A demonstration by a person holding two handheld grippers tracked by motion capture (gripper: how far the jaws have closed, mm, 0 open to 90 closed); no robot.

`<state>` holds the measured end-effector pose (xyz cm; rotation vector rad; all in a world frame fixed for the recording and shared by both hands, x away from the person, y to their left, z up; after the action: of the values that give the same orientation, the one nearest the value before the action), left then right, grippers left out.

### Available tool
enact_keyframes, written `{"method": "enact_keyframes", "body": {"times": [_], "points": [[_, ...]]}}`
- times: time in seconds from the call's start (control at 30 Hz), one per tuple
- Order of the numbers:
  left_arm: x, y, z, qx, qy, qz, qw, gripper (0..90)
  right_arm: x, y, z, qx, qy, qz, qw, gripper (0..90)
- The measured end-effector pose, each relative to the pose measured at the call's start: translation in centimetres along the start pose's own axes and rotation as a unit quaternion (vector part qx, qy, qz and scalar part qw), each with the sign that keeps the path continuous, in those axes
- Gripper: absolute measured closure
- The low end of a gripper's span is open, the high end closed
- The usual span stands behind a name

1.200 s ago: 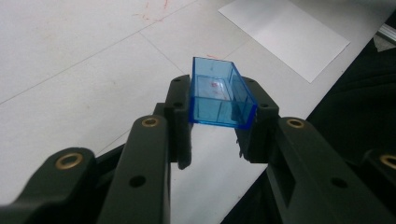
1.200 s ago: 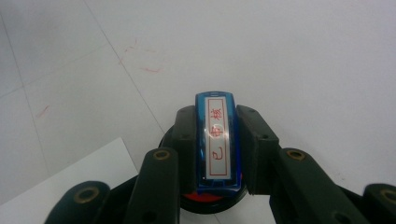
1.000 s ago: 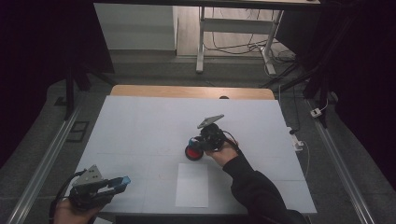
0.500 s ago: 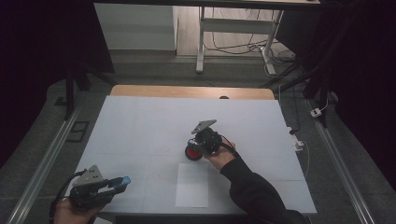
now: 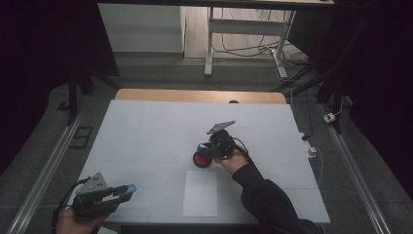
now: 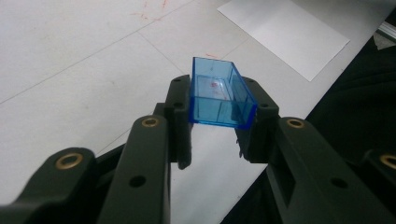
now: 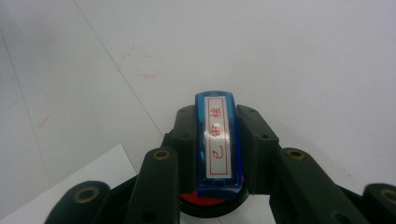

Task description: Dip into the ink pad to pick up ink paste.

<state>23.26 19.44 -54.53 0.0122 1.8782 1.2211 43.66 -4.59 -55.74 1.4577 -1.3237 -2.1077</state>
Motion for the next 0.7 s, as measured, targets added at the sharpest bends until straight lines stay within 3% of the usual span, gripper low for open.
{"method": "enact_keyframes", "body": {"times": [0.17, 0.43, 0.7], "points": [[0.0, 0.0, 0.0, 0.000, 0.000, 0.000, 1.0000, 67.8, 0.0, 0.0, -0.2, -0.010, -0.010, -0.005, 0.9999, 70.3], [0.0, 0.0, 0.0, 0.003, 0.002, -0.002, 1.0000, 67.7, -0.1, 0.2, -0.1, 0.000, 0.000, -0.004, 1.0000, 70.1], [0.0, 0.1, 0.0, 0.003, 0.003, -0.002, 1.0000, 67.8, -1.0, 1.6, 0.3, 0.002, 0.013, -0.024, 0.9996, 70.1]]}}
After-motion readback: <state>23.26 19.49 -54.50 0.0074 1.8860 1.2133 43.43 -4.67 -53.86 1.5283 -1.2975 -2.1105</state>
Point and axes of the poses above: each handheld gripper's, and its own axes: y roughly backward along the jaws, x roughly out of its underside, z roughly to its left, the point moved 10 cm from there along -y, roughly forward along the jaws, and after that the axes turned 6 degrees about z, right-handed, at the moved point
